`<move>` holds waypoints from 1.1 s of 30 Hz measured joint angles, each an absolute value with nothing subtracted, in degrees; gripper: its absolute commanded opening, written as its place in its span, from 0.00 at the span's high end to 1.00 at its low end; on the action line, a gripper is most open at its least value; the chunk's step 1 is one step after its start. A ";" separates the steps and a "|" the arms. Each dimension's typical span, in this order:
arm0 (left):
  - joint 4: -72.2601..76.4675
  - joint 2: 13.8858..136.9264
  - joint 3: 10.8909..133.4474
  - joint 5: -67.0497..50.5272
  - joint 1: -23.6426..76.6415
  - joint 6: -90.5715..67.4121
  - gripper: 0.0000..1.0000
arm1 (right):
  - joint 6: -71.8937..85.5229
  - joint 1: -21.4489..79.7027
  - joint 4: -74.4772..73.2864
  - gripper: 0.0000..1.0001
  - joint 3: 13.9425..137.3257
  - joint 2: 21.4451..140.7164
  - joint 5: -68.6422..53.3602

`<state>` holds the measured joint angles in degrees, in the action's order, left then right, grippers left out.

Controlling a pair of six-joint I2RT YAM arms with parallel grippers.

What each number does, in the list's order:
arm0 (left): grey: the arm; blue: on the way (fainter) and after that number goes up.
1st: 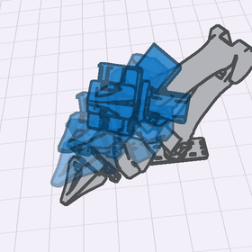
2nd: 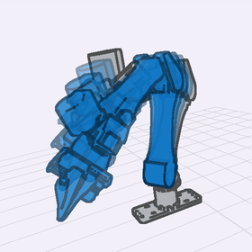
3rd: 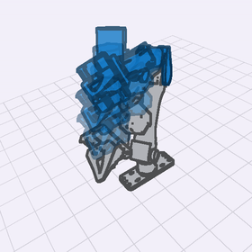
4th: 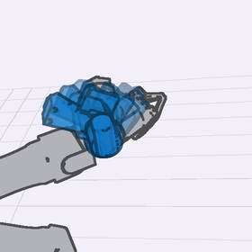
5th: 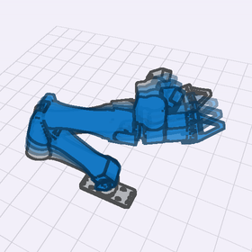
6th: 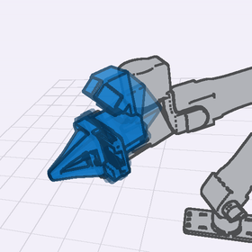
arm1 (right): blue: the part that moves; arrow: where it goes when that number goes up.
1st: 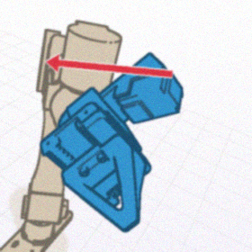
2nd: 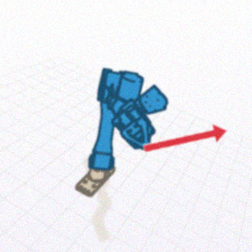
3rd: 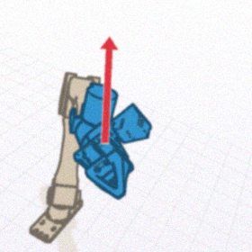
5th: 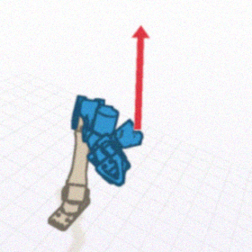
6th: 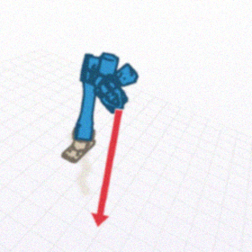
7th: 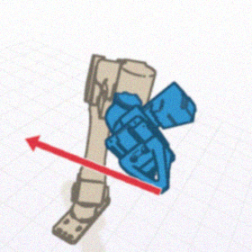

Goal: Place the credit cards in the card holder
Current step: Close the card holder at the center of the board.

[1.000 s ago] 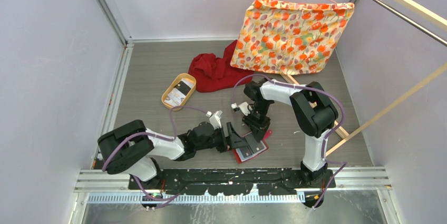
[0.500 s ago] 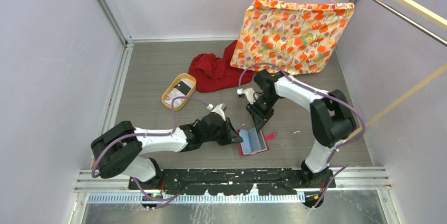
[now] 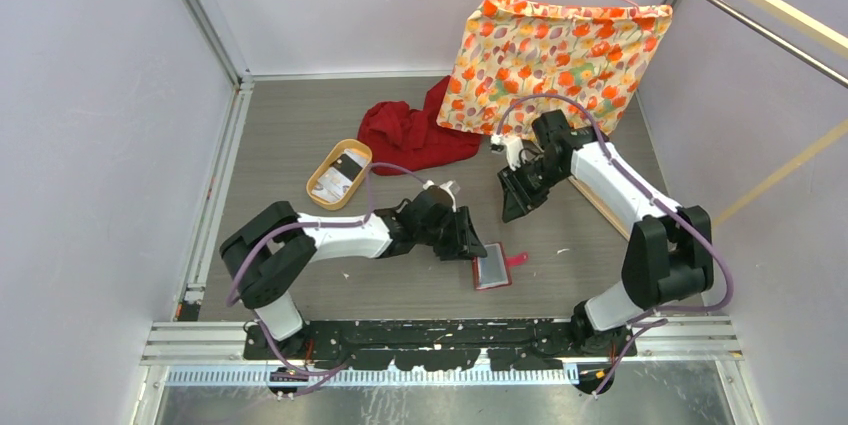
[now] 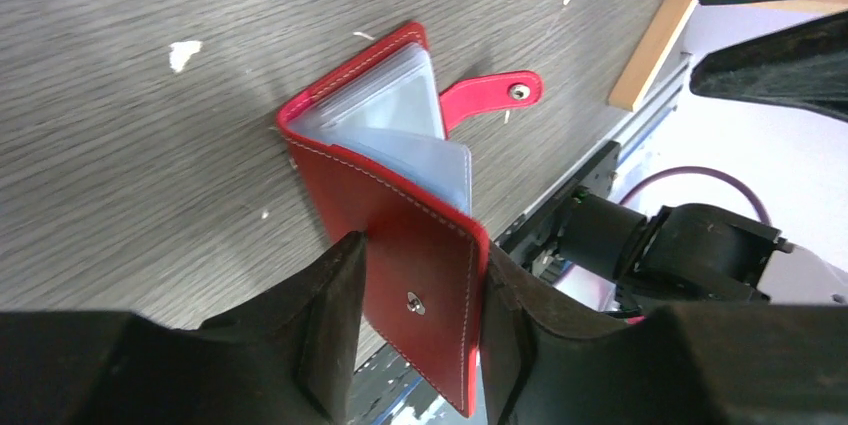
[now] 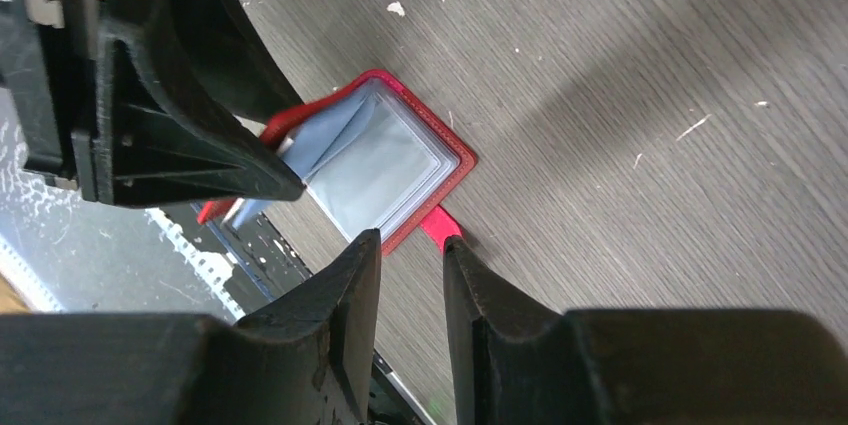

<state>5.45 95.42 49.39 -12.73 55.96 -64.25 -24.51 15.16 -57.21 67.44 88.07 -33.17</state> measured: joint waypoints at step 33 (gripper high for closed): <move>26.94 87.37 44.49 -17.80 56.40 -41.52 0.81 | -28.40 3.16 -54.81 0.23 55.59 69.06 -45.98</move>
<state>26.94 87.37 44.49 -17.80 56.40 -41.52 -28.40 3.16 -54.81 55.59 69.06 -45.98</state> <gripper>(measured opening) 0.344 0.843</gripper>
